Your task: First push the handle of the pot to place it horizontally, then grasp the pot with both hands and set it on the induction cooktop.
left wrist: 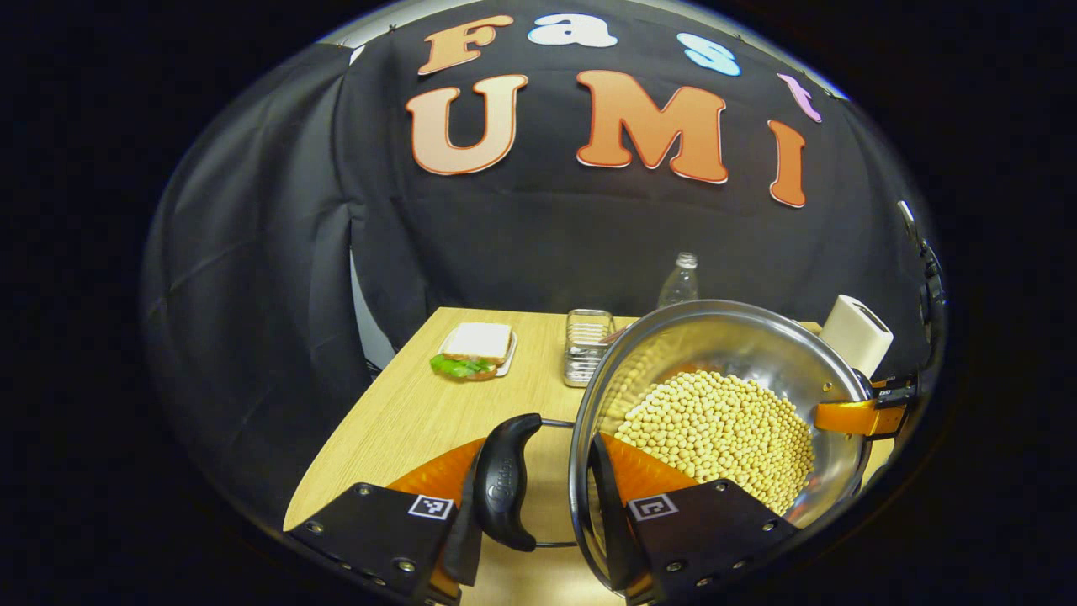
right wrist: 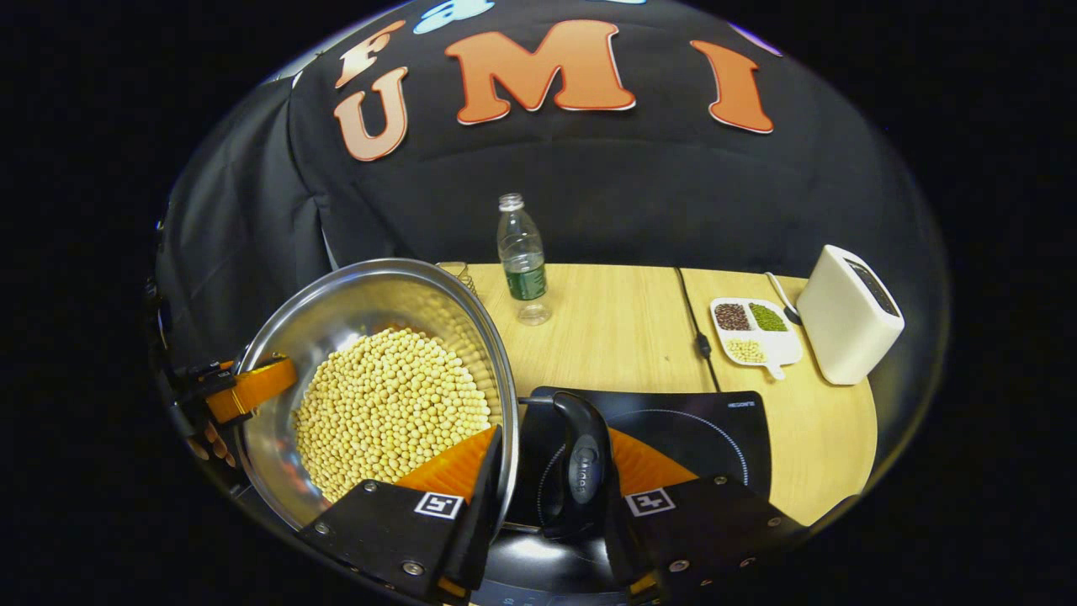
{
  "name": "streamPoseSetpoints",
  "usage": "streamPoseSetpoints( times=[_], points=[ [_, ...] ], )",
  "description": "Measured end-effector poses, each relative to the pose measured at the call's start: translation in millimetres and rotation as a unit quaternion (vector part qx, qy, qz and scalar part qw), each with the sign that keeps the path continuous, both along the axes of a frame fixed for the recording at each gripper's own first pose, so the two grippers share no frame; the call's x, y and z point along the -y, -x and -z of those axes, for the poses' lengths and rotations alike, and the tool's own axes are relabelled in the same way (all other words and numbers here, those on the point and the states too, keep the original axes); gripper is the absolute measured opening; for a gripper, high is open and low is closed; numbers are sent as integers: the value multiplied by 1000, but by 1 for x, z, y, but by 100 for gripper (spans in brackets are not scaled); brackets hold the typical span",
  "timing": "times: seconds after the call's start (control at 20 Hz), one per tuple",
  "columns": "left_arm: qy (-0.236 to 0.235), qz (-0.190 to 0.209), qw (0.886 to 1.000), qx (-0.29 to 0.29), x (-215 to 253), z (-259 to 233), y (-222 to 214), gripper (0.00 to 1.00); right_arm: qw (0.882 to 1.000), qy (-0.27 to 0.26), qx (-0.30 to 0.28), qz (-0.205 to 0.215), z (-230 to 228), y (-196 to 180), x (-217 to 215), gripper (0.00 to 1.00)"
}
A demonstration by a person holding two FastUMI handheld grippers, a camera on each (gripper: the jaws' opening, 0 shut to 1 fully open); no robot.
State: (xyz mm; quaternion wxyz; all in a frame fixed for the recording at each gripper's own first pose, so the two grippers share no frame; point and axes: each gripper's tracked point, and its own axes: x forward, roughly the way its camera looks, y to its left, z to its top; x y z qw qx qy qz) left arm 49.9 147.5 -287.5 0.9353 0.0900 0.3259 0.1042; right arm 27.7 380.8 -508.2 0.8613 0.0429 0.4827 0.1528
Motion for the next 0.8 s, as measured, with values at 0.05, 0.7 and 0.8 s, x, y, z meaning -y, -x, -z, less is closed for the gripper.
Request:
streamPoseSetpoints(
  times=[0.05,0.7,0.8],
  points=[
    [1,5,1000,1,8,0,-2,60,1000,2,1,3,0,2,0,56],
    [36,69,997,-2,138,27,-47,58,997,37,19,68,-16,26,0,51],
    [35,78,996,-4,153,32,-51,60,996,41,19,74,-17,28,0,55]
  ],
)
